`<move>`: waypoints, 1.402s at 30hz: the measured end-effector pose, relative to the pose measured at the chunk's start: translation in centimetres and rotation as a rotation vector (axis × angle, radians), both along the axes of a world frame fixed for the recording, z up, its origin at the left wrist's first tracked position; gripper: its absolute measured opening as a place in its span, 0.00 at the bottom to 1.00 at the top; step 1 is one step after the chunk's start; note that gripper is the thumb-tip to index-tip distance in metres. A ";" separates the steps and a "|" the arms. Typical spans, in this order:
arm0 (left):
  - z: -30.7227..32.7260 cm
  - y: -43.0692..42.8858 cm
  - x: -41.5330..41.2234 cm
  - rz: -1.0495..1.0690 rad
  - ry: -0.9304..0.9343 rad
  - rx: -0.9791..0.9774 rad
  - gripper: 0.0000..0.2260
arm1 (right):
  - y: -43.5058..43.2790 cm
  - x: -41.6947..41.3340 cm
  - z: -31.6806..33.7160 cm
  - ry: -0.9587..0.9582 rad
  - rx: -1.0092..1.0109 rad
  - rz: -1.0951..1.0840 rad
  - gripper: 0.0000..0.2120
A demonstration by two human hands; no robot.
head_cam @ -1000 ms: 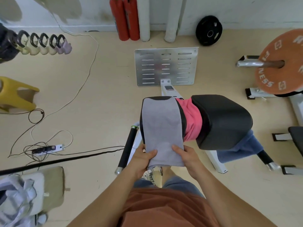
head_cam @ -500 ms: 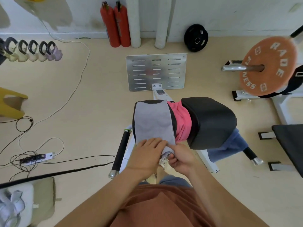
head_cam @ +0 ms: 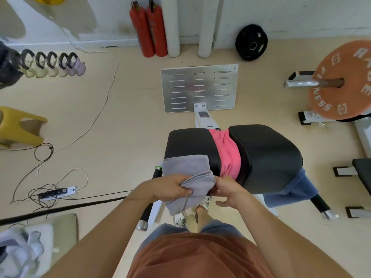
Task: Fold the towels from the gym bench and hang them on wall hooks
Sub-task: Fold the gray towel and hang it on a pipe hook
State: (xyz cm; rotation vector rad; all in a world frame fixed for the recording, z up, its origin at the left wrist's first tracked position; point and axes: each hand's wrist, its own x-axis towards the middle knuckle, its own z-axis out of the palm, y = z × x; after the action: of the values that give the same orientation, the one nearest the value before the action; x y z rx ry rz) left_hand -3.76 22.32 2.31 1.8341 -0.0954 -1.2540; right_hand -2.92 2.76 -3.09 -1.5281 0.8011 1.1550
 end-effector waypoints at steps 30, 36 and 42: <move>4.8 1.6 3.9 0.090 -0.475 0.298 0.08 | 0.1 2.7 3.9 -0.337 0.176 0.747 0.22; 11.1 5.8 0.9 0.045 -0.756 0.298 0.07 | 5.0 1.5 10.7 -0.608 0.103 0.596 0.10; 17.0 13.1 -5.3 0.116 -1.209 0.248 0.10 | 12.4 -4.4 17.7 -0.756 0.362 0.037 0.07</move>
State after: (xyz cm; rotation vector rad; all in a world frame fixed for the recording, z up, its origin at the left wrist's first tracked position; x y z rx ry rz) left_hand -9.10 35.41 19.31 2.5245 -0.4913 0.0718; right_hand -7.35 15.17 14.65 -1.5028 0.0478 0.6095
